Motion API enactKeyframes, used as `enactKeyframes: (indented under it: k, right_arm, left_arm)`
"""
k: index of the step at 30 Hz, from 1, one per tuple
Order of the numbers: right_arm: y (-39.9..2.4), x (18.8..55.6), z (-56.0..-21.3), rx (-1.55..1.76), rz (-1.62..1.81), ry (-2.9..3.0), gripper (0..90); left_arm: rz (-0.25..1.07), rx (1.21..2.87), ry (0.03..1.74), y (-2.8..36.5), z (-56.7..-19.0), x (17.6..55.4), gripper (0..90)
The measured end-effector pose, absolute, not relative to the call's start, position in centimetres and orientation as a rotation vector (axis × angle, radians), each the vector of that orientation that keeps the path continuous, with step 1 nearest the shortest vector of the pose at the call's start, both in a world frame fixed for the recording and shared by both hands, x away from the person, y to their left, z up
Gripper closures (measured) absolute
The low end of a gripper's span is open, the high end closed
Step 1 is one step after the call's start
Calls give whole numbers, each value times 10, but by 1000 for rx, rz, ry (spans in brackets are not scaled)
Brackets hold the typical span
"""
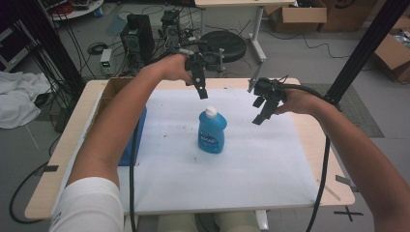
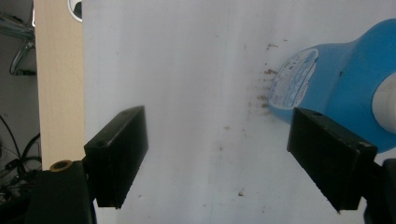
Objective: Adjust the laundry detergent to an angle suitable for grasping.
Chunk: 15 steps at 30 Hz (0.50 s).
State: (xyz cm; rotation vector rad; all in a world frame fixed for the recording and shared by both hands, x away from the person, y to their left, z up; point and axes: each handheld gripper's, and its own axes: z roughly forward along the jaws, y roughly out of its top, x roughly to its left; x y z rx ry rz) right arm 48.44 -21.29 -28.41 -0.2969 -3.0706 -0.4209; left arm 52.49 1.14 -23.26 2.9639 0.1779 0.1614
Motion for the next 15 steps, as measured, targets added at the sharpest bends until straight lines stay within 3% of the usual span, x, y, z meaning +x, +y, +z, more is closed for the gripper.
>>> enactKeyframes:
  k: [15]
  right_arm:
    - [-212, 483, -282, -306, -436, -3086, 179]
  left_arm:
    - [170, 2966, 178, 12, -232, 523, 208]
